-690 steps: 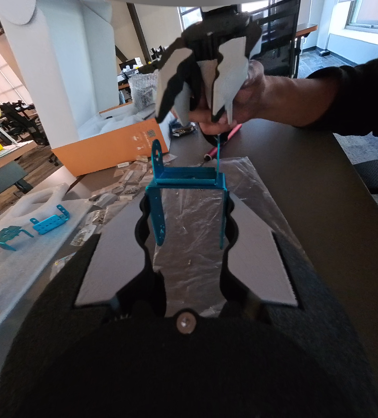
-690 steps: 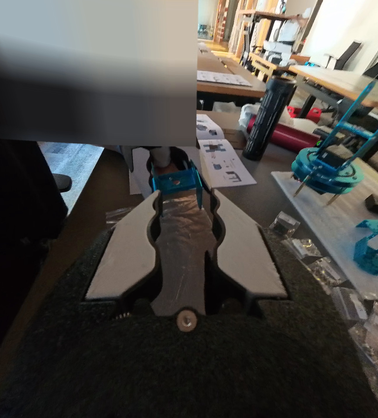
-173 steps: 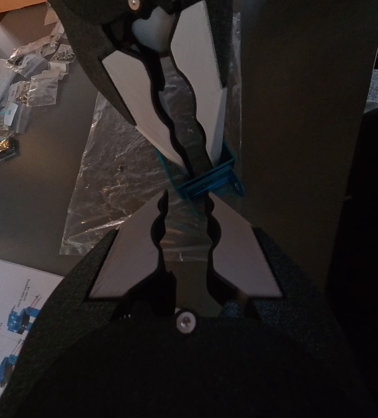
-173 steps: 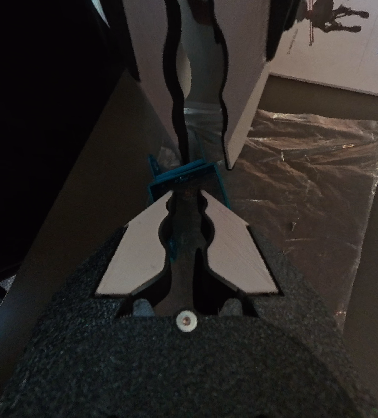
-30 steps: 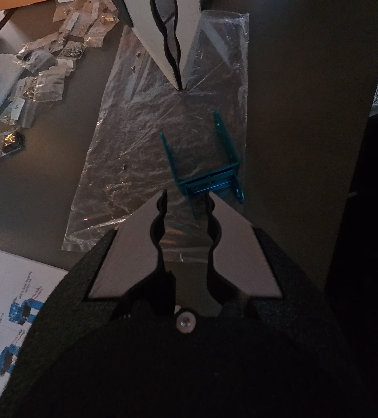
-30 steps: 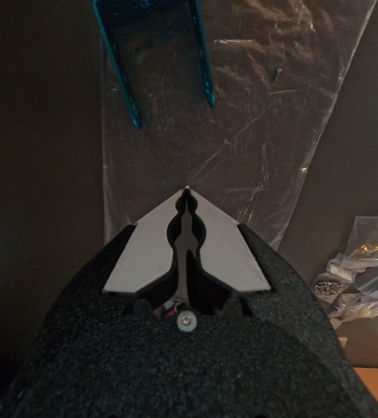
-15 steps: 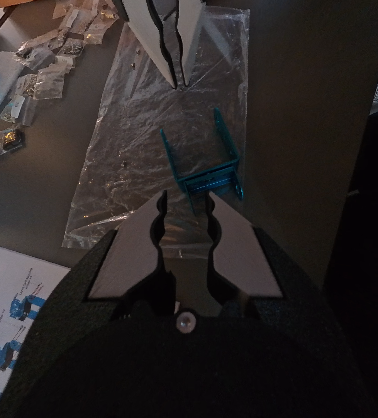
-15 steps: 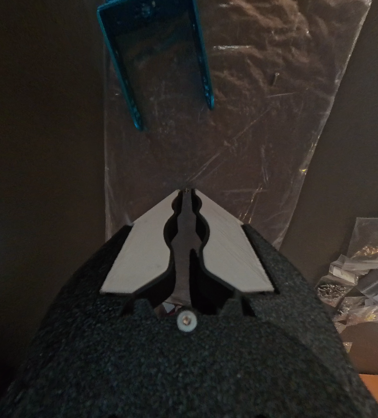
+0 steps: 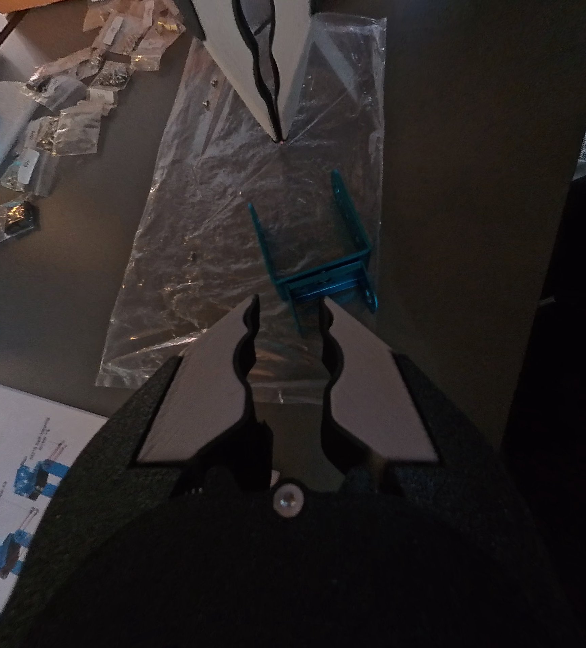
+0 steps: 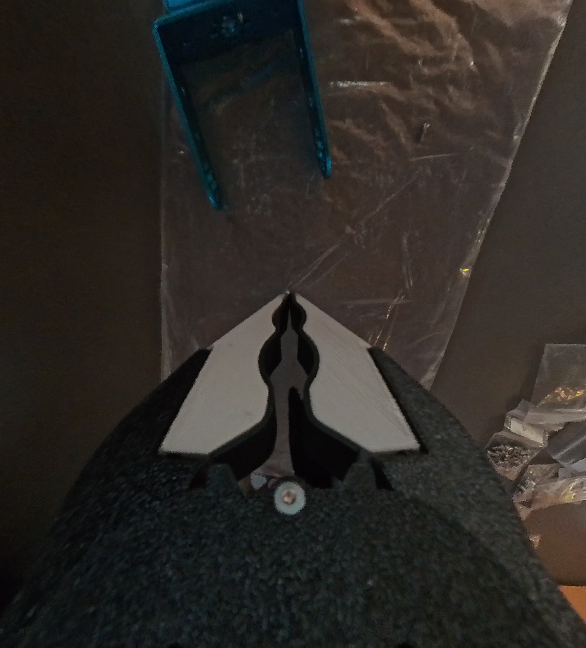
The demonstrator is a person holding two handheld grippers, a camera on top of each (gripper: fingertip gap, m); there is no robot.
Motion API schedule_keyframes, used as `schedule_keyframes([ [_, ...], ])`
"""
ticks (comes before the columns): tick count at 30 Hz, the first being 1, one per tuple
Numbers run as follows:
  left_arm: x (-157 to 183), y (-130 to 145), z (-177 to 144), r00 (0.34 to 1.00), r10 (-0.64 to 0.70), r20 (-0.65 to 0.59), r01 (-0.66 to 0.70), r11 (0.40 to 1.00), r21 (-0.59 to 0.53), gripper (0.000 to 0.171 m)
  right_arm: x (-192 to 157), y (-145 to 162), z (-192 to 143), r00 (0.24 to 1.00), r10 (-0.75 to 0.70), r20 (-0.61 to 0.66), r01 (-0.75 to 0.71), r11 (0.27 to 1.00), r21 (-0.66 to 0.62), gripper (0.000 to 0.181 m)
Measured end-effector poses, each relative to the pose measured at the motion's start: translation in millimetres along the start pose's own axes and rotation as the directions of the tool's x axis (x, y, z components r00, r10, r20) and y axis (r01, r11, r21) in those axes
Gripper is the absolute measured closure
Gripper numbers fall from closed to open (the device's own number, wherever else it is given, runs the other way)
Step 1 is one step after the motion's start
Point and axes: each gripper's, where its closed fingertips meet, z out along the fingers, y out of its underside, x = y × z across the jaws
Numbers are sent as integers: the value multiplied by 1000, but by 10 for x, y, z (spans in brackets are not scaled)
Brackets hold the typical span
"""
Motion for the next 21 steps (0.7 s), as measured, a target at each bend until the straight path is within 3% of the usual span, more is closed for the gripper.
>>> schedule_keyframes([
  [7, 11, -7, 23, 1000, 2, -5, -2, 1000, 1, 139, 42, -29, -16, 1000, -2, -15, 3, 999, 33, 181],
  [16, 9, -19, 41, 1000, -2, -6, 2, 1000, 8, 140, -94, -794, -60, 996, -46, 71, 12, 904, 427, 181],
  [19, -3, -11, 49, 1000, 1, -6, -1, 1000, 3, 139, -89, -899, 37, 994, -94, 56, 58, 889, 455, 181],
  [21, -13, -11, 50, 1000, -2, -7, 2, 1000, 3, 139, -79, -848, 119, 993, -103, 64, 68, 911, 407, 181],
])
